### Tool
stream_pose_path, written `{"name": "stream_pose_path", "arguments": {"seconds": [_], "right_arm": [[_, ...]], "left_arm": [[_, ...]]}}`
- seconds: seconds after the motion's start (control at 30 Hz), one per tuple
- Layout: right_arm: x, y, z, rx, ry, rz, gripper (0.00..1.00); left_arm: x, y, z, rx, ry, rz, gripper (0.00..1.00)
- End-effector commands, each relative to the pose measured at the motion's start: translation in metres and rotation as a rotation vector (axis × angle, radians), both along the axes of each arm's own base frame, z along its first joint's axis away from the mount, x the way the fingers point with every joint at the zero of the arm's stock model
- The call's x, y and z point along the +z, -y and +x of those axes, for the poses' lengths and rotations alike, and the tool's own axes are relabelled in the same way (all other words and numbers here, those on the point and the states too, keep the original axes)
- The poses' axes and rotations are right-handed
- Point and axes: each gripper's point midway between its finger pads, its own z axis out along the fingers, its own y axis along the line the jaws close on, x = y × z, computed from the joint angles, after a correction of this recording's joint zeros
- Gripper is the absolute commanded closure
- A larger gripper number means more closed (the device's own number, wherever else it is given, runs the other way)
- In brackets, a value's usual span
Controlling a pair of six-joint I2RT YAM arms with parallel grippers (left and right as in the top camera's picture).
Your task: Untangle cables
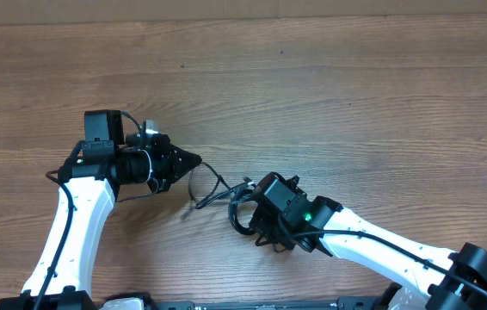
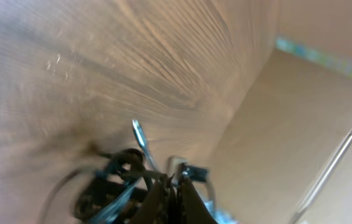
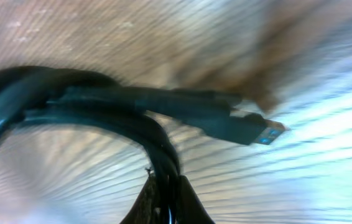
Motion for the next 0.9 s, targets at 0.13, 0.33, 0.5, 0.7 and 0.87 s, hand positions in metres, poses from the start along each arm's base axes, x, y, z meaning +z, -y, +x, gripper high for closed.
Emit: {"name": "stream_pose_path", "arguments": {"seconds": [0.13, 0.33, 0.5, 0.7, 0.87], "right_arm": [[0.008, 0.026, 0.008, 0.026, 0.068, -0.048, 0.96], [0.042, 0.027, 0.021, 0.095, 0.198, 0.016, 0.96], [0.053, 0.024, 0.02, 0.125, 0.23, 0.048, 0.96], [0.075, -0.01, 0.019, 0.338, 0.332, 0.199, 0.96], [0.1, -0.037, 0.016, 0.46, 0.411, 0.349, 0.96]], "left_arm": [[0.011, -0.005, 0.002, -0.318, 0.471, 0.2, 0.94], [0.002, -0.013, 0.003, -0.281, 0.41, 0.247, 0.64], [0.002, -0.012, 0.002, -0.191, 0.294, 0.195, 0.34], [0.0, -0.004, -0.003, -0.201, 0.259, 0.18, 0.07], [-0.004, -0.002, -0.013, -0.202, 0.197, 0.169, 0.23]]}}
